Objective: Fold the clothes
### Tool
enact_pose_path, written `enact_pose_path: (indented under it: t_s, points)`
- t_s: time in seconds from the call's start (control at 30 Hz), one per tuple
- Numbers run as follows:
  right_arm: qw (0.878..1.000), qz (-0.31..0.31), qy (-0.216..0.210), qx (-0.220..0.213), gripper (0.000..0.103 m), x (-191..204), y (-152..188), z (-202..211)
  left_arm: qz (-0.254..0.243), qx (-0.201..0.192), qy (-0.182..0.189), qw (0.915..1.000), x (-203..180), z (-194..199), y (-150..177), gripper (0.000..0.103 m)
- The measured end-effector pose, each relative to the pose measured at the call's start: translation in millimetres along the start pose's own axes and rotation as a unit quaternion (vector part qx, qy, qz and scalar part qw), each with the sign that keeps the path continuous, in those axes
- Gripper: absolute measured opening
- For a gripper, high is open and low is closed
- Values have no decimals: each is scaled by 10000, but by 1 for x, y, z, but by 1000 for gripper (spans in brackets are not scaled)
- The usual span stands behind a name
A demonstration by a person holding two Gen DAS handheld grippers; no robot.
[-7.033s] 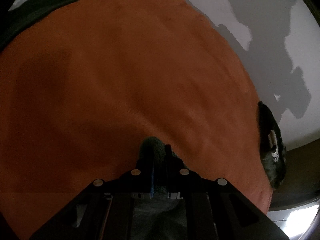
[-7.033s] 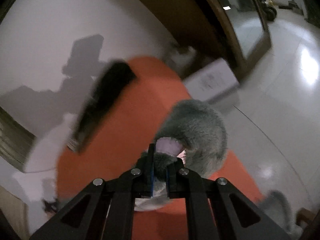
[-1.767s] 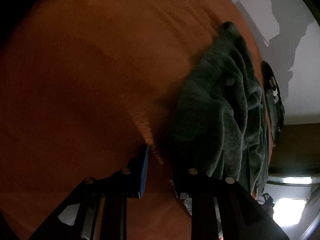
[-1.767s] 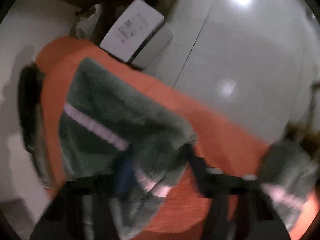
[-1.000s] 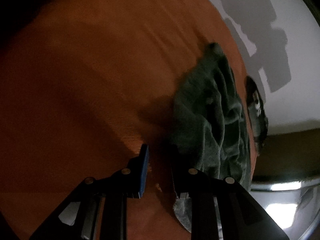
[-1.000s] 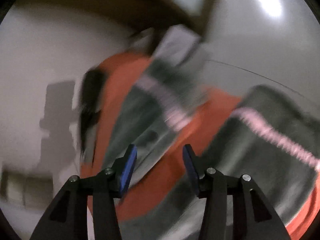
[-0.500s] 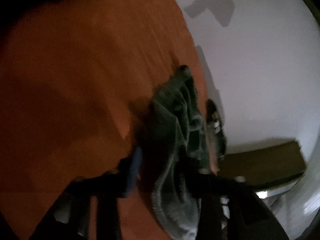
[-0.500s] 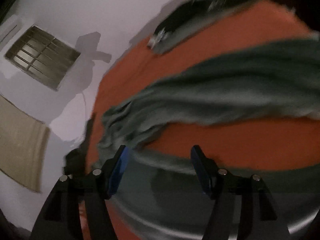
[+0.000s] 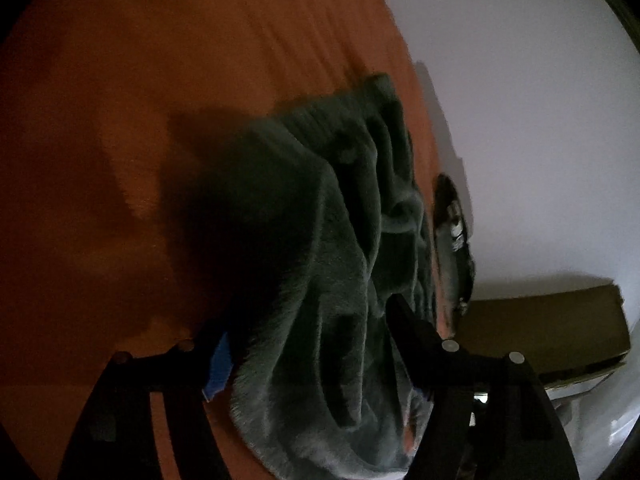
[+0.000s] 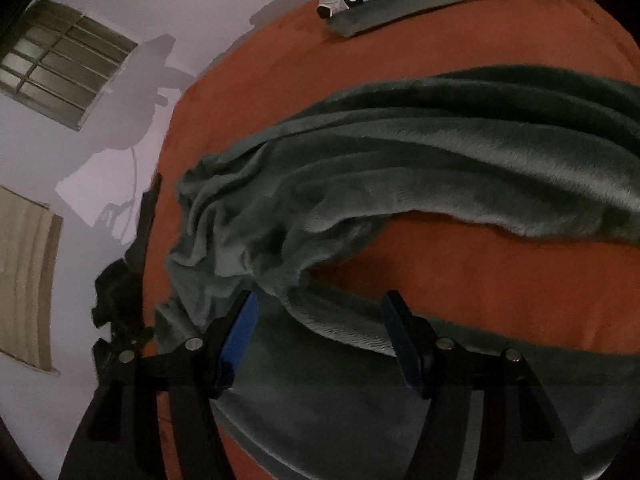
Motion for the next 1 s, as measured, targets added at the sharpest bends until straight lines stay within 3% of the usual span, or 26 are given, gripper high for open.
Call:
enact_pose_path:
  t_s: [0.07, 0.13, 0.17, 0.2, 0.23, 0.3, 0.43, 0.5, 0.53, 0.6, 0.63, 0.7, 0.83, 1.0]
  points:
    - [9999, 52, 15, 86, 64, 0, 5, -3, -16, -37, -82, 10000, -4, -9, -9, 71]
    - [9997, 155, 147, 104, 64, -4, 12, 2, 218, -97, 90, 9997, 2, -15, -23, 69]
    - [9994, 202, 250, 84, 64, -9, 15, 7, 346, -122, 186, 9992, 6, -18, -30, 58]
    - [9992, 221, 331, 66, 64, -13, 18, 12, 474, -147, 282, 9984, 9, -21, -37, 30]
    - [9991, 190, 376, 63, 64, -18, 19, 16, 569, -130, 234, 9980, 13, -23, -41, 22]
    - [9989, 89, 445, 70, 64, -29, 23, 23, 637, -281, 213, 9973, 22, -16, -45, 16]
    - [9986, -86, 529, -2, 64, -47, 33, 42, 204, -927, 196, 9953, 16, 32, -29, 13]
    - [9983, -145, 567, -46, 64, -54, 37, 52, -304, -1218, 183, 9919, 12, 64, -13, 13]
    - [9982, -140, 583, -74, 64, -55, 38, 55, -544, -1264, -6, 9905, 15, 72, -6, 13]
    - [9978, -148, 631, -107, 64, -61, 41, 61, -705, -1096, -534, 9900, 40, 69, 4, 14]
    - [9978, -214, 621, -95, 64, -64, 42, 62, -583, -906, -603, 9923, 55, 62, 6, 14]
    - [9980, -346, 535, -30, 64, -68, 45, 60, 5, -676, -44, 9977, 83, 56, 6, 17]
    - [9987, -231, 447, 126, 64, -59, 43, 50, 194, -498, 302, 9981, 79, 66, 3, 18]
    - [9982, 160, 467, 346, 64, -37, 33, 36, -265, -568, -45, 9980, 55, 88, 12, 21]
Point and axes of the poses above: each gripper's, at about its wrist camera, not at the fingertips, and z roughly against the way its jaws point, x to its left, y to its underside, the point moved 6 cm from there along -z, roughly the way its jaws point, and after that the axes turned 8 degrees about x, right-handed, at the moved point
